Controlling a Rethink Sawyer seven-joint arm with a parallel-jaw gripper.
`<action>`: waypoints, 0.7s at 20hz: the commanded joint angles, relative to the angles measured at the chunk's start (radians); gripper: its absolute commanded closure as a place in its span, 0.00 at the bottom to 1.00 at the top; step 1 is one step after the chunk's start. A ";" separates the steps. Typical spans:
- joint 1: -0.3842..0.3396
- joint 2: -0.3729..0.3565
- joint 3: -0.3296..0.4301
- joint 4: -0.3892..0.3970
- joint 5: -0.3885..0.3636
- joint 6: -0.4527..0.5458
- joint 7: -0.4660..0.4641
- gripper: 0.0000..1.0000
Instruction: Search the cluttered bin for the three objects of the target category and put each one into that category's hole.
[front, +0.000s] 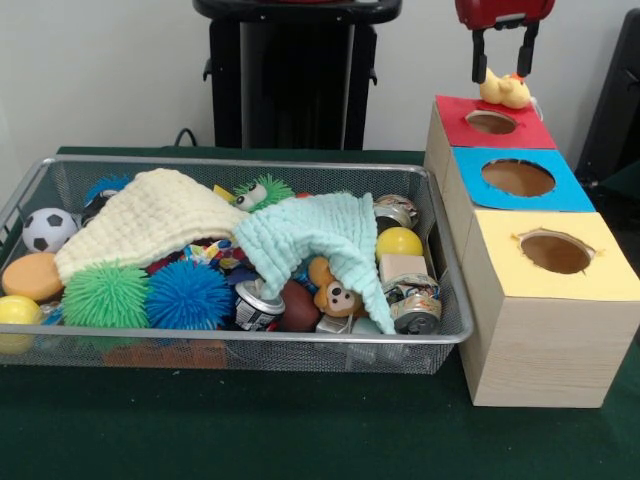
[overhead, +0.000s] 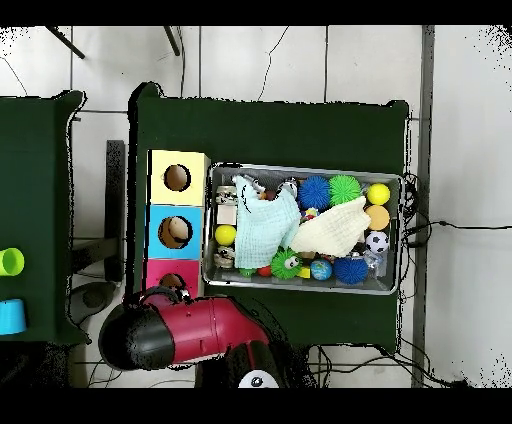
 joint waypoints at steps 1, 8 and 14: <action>-0.027 0.008 0.043 -0.001 0.014 0.056 0.084 0.00; -0.035 0.009 0.043 0.036 -0.005 0.023 0.077 0.00; -0.047 -0.056 0.065 0.096 0.016 0.042 0.066 0.00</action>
